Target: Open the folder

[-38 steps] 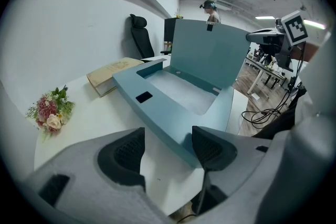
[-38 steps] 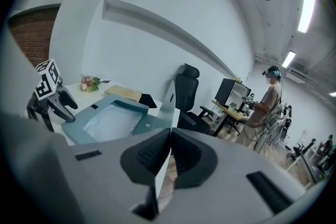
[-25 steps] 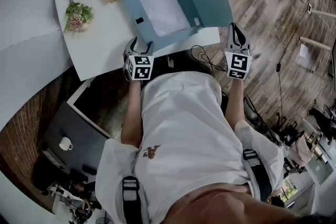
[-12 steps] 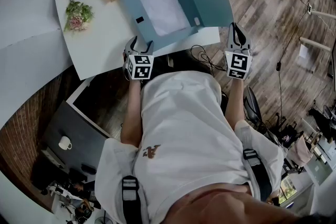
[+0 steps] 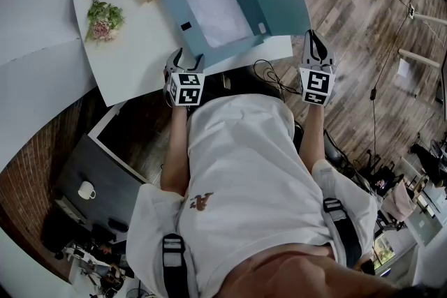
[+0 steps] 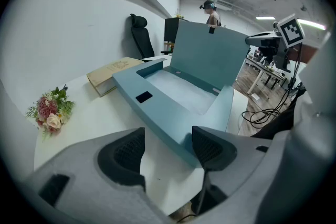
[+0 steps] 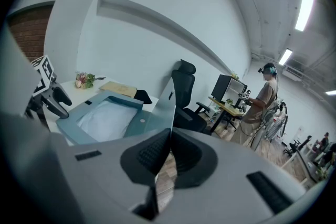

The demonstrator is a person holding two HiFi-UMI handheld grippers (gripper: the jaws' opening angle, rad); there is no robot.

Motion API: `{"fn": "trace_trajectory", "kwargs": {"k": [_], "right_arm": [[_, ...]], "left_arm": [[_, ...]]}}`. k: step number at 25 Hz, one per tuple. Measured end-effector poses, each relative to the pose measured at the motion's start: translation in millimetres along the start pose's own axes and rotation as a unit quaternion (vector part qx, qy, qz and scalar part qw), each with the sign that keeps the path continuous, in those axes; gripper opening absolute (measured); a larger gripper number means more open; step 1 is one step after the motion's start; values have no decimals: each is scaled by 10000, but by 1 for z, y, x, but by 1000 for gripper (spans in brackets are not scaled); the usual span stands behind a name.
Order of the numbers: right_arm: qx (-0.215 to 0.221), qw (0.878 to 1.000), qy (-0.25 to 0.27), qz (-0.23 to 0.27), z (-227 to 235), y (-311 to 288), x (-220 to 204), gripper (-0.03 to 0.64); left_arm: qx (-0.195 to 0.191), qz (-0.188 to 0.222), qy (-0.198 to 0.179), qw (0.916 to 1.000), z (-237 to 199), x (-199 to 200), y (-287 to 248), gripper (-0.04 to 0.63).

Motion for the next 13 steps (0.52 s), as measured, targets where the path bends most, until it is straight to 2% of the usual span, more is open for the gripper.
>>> {"fn": "trace_trajectory", "kwargs": {"k": [13], "right_arm": [[-59, 10000, 34, -31, 3, -1, -5, 11]], "left_arm": [[-11, 3, 21, 10000, -1, 0, -1, 291]]}}
Point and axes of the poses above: the fingertips, and each gripper's own axes: y backward along the fingers, z to its right, x out of its top, the point moved 7 cm from there along y, backward along the fingers, and after that the axes turned 3 degrees about -y, right-handed, at the moved point
